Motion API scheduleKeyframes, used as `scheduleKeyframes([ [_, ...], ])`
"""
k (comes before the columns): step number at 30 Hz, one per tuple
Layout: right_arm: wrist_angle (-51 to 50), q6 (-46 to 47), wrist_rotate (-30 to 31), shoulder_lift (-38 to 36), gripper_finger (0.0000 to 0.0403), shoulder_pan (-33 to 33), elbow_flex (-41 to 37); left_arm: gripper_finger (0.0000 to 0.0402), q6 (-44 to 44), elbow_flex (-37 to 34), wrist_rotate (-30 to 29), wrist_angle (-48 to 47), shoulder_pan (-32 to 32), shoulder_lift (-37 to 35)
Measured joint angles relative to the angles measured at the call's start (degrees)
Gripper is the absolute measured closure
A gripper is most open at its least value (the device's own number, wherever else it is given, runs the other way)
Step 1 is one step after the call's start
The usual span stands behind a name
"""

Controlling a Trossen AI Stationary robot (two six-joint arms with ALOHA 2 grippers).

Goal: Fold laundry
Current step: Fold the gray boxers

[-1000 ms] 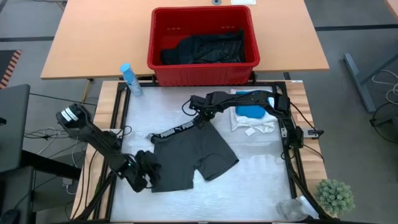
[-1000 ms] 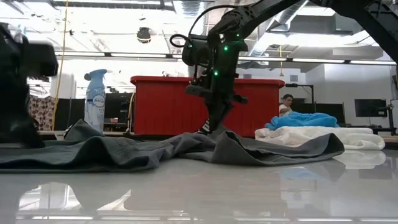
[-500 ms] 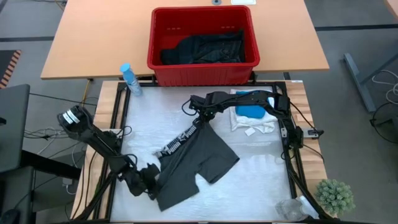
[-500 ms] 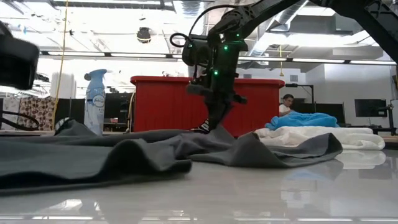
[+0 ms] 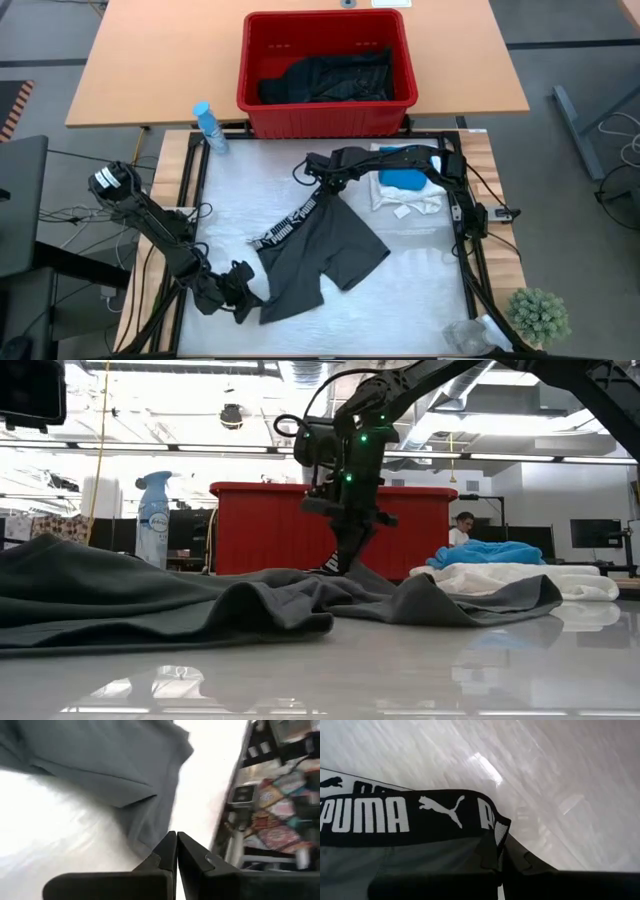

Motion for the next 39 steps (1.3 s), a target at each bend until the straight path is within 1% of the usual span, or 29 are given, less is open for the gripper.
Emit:
scheduleKeyframes([
  [3,-0.1,0.0,0.0,0.0,0.0380,0.2,0.0,0.0401,1.2,0.0,1.3,-4.1,0.1,0.6],
  [4,-0.2,0.0,0.0,0.0,0.0380,0.2,0.0,0.0401,0.5,0.0,1.8,-6.3,0.3,0.4],
  [5,-0.3,0.0,0.0,0.0,0.0380,0.2,0.0,0.0401,-1.9,0.1,0.6,-10.1,0.3,0.0],
  [6,-0.4,0.0,0.0,0.0,0.0380,0.3,0.0,0.0401,-5.0,0.0,-2.7,-14.3,0.3,-0.8],
  [8,-0.5,0.0,0.0,0.0,0.0380,0.4,0.0,0.0401,-10.7,-0.1,-13.0,-21.9,-0.3,-3.6],
  [9,-0.6,0.0,0.0,0.0,0.0380,0.4,0.0,0.0401,-12.3,0.0,-18.2,-25.5,-0.3,-5.4],
  [11,-0.7,0.0,0.0,0.0,0.0380,0.4,0.0,0.0401,-12.5,0.0,-27.6,-31.6,-0.3,-8.6],
  [13,-0.8,0.0,0.0,0.0,0.0380,0.4,0.0,0.0401,-10.1,0.0,-33.8,-35.3,0.7,-11.4],
  [14,-0.8,0.0,0.0,0.0,0.0380,0.4,0.0,0.0401,-8.3,0.0,-35.3,-36.8,1.7,-12.5],
  [15,-0.7,0.0,0.0,0.0,0.0380,0.4,0.0,0.0401,-6.2,-0.1,-35.6,-37.7,3.1,-13.1],
  [16,-0.6,0.0,0.0,0.0,0.0380,0.4,0.0,0.0401,-4.3,-0.5,-35.0,-37.7,4.9,-13.2],
  [18,-0.4,0.0,0.0,0.0,0.0380,0.4,0.0,0.0401,-0.2,-1.7,-31.8,-36.0,8.4,-13.1],
  [21,-0.3,0.0,0.0,0.0,0.0380,0.4,0.0,0.0401,9.7,-2.9,-28.4,-29.7,12.5,-13.1],
  [23,-0.4,0.0,-0.1,0.0,0.0380,0.3,0.0,0.0401,16.4,-2.9,-27.4,-25.1,14.0,-13.1],
  [24,-0.3,0.0,-0.1,0.0,0.0380,0.3,0.0,0.0401,20.2,-2.9,-26.0,-22.1,14.7,-13.1],
  [27,-0.3,0.0,-0.7,0.0,0.0380,0.3,0.0,0.0401,29.2,-2.9,-18.1,-15.7,16.6,-12.3],
  [29,-0.3,0.0,-1.3,0.0,0.0380,0.1,0.0,0.0401,31.0,-2.9,-13.7,-15.6,17.6,-10.5],
  [32,-0.3,0.0,-1.4,0.0,0.0380,0.0,0.0,0.0402,31.1,-2.9,-10.2,-16.9,19.3,-7.3],
  [35,-0.3,0.0,-1.5,0.0,0.0380,-0.1,0.0,0.0402,30.6,-2.9,-8.7,-19.2,20.6,-4.8],
  [39,-0.3,0.0,-1.6,0.0,0.0380,-0.4,0.0,0.0402,27.9,-2.9,-8.2,-22.6,21.4,-4.4],
])
